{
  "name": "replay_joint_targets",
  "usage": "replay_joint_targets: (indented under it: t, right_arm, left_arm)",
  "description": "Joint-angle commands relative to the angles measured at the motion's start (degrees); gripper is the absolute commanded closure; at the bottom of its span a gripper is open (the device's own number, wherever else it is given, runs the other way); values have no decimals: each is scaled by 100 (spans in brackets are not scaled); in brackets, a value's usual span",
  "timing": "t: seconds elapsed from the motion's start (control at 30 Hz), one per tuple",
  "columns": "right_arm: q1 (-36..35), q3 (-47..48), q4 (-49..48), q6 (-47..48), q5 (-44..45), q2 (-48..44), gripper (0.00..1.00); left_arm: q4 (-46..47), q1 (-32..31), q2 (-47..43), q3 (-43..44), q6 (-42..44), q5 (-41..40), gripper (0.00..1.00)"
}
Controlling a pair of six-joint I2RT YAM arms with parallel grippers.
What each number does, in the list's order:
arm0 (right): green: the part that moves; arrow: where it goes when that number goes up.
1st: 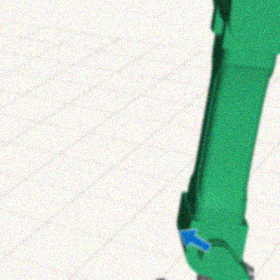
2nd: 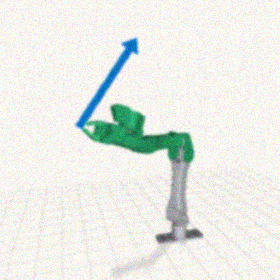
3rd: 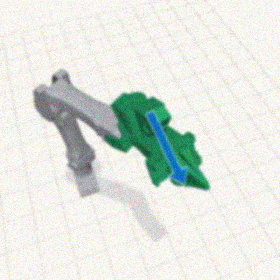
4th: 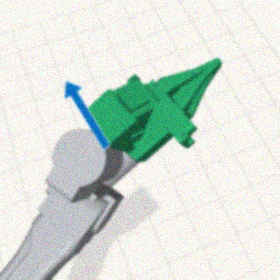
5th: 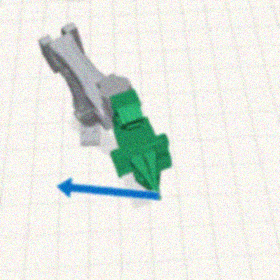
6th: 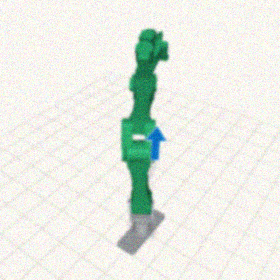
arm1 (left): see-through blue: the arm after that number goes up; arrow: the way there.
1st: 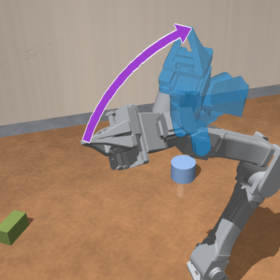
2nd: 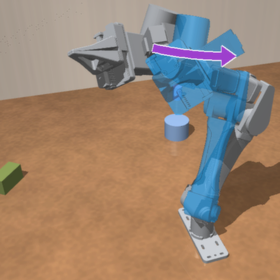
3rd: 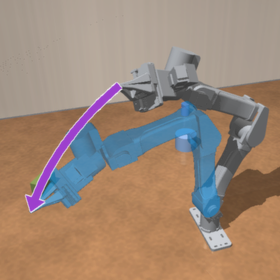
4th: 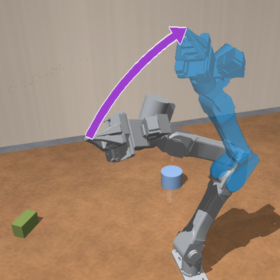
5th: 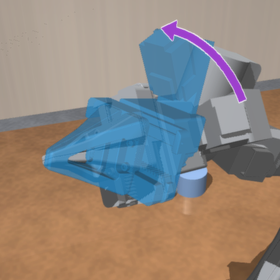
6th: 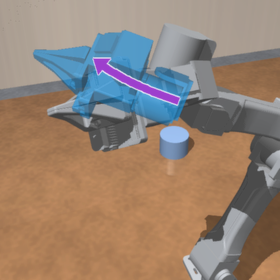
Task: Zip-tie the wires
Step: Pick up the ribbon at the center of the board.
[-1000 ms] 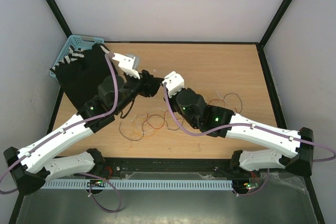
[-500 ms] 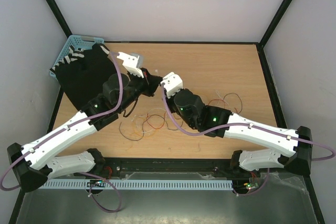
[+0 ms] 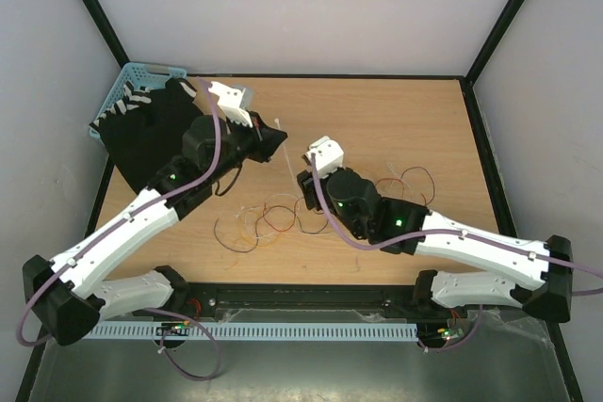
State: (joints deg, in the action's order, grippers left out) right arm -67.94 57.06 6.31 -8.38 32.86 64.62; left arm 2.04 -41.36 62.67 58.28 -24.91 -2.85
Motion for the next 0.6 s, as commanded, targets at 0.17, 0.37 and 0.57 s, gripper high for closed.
replay_joint_targets:
  t: [0.17, 0.37, 0.57]
  right_arm:
    - [-44, -678, -8, -386, -119, -1079, 26]
    - [-43, -1061, -44, -428, -237, -1649, 16]
    - [-41, -1455, -224, -316, -244, -2183, 1]
  left_arm:
    - [232, 1380, 869, 455, 119, 2441, 100]
    - [604, 2194, 1649, 884, 340, 3235, 100]
    - [885, 2519, 2457, 1454, 368, 3827, 100]
